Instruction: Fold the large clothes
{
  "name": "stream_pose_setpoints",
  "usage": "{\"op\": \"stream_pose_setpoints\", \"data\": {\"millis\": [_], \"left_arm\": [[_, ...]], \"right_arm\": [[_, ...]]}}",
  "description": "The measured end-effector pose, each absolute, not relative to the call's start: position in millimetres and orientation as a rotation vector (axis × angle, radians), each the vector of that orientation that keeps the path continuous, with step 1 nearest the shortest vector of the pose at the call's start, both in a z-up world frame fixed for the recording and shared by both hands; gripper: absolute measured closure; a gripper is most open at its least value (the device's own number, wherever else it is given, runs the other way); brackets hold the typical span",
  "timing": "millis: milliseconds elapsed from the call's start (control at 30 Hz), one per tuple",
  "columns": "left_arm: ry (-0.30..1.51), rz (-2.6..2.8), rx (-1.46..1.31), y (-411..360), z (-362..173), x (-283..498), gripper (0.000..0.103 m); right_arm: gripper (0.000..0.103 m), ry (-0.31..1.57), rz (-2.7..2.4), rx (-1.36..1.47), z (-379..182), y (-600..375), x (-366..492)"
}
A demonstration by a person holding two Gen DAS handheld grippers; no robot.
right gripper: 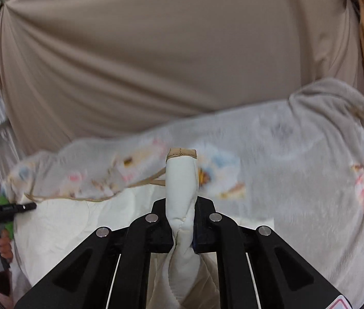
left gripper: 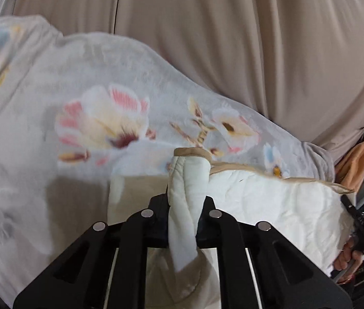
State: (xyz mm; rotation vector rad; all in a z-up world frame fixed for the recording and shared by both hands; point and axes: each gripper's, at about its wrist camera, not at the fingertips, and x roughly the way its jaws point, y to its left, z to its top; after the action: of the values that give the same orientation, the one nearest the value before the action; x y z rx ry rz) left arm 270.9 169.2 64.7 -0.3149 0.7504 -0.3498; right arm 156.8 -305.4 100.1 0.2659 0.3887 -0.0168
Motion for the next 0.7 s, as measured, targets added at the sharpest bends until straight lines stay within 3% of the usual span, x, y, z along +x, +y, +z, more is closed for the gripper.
{"op": "stream_pose_setpoints", "data": {"millis": [200, 400, 500, 533, 700], "left_arm": [[0.937, -0.306, -0.275, 140, -24, 330, 0.088], [0.928, -0.272, -0.255, 141, -22, 329, 0.083], [0.867, -0.217, -0.258, 151, 3, 308, 0.064], [0.813, -0.191, -0.250, 155, 18, 295, 0.052], [0.643, -0.277, -0.189, 128, 83, 239, 0.046]], "right_arm": [[0.093, 0.780, -0.175, 0.213, -15, -321, 244], [0.082, 0.784, -0.257, 0.071, -2, -303, 244], [0.072, 0.675, -0.289, 0.175, 28, -318, 215], [0.071, 0.640, -0.286, 0.199, 39, -320, 208], [0.069, 0.509, -0.019, 0.159, 94, -258, 169]]}}
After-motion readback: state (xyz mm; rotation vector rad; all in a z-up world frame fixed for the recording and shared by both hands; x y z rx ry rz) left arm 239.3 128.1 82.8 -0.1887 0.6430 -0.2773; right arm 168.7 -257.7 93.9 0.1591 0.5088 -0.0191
